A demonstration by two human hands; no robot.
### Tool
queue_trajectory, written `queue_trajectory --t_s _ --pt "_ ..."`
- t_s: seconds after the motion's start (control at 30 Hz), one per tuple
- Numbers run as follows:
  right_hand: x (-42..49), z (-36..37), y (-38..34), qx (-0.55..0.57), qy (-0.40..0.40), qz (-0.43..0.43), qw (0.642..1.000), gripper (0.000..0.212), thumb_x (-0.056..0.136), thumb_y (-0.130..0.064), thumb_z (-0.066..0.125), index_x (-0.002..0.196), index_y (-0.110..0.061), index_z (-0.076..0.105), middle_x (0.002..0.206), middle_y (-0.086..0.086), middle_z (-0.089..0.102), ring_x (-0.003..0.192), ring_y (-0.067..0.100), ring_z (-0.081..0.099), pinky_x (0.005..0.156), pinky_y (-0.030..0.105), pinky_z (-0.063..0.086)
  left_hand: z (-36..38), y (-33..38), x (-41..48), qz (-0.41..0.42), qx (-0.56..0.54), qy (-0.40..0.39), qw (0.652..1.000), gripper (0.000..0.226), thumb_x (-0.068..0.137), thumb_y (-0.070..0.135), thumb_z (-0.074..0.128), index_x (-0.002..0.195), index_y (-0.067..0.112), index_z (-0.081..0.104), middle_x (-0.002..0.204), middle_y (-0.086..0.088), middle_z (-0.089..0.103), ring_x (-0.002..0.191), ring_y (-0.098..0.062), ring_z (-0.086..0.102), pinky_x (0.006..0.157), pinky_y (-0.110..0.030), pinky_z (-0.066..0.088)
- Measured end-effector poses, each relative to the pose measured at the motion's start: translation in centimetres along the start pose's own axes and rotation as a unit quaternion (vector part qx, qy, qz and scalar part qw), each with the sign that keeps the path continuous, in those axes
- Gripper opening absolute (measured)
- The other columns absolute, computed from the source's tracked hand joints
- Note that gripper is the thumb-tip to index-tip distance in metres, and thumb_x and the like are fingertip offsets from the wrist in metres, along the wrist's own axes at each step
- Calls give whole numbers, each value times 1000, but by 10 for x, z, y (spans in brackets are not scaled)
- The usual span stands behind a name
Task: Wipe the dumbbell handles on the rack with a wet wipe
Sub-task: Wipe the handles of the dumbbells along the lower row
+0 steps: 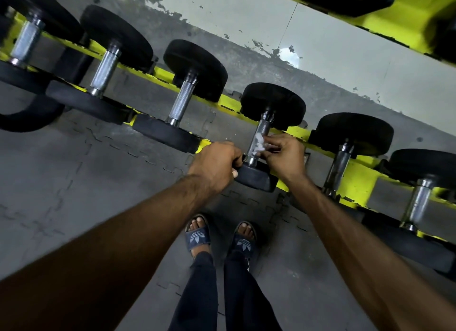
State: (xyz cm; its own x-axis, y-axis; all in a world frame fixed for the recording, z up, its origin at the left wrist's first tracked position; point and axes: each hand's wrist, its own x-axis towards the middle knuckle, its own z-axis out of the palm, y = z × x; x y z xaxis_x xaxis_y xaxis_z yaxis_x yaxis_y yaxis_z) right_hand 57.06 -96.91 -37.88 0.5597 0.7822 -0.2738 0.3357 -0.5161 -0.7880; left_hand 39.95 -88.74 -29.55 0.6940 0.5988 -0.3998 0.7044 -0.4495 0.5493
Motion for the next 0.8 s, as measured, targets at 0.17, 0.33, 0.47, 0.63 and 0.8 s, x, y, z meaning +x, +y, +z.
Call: queue_trajectory --t_s 0.17,0.33,0.47,0.63,0.8 --pt "21 -5 -6 60 58 44 996 15 73 -9 84 88 -11 80 83 -1 76 71 4 70 72 33 60 0 -1 1 -4 3 1 1000 22 69 4 79 78 21 67 87 6 61 85 -22 61 75 -35 53" --pt "-1 8 -1 95 54 174 979 19 80 -15 81 70 -22 68 75 0 73 72 17 71 69 39 61 -2 2 -1 -4 11 0 1000 21 71 3 78 80 19 68 91 5 61 88 -22 60 75 -36 53" --pt "1 6 -2 181 36 242 953 13 78 -4 81 72 -11 71 73 10 71 66 25 67 67 39 61 -1 -1 -1 -1 10 3 1000 22 71 4 79 80 20 67 89 7 61 86 -19 60 75 -36 53" --pt "24 2 -9 316 102 272 903 12 81 8 73 76 -2 68 72 16 66 55 23 62 56 30 58 1 -3 0 -2 4 0 1000 22 71 4 79 81 20 68 88 9 59 86 -19 60 76 -37 54" --pt "-7 -3 -10 248 0 309 918 26 79 13 72 70 -6 58 70 12 63 47 20 61 52 32 59 3 -4 1 1 6 5 1000 21 71 5 79 81 20 69 88 9 60 85 -19 60 75 -36 54"
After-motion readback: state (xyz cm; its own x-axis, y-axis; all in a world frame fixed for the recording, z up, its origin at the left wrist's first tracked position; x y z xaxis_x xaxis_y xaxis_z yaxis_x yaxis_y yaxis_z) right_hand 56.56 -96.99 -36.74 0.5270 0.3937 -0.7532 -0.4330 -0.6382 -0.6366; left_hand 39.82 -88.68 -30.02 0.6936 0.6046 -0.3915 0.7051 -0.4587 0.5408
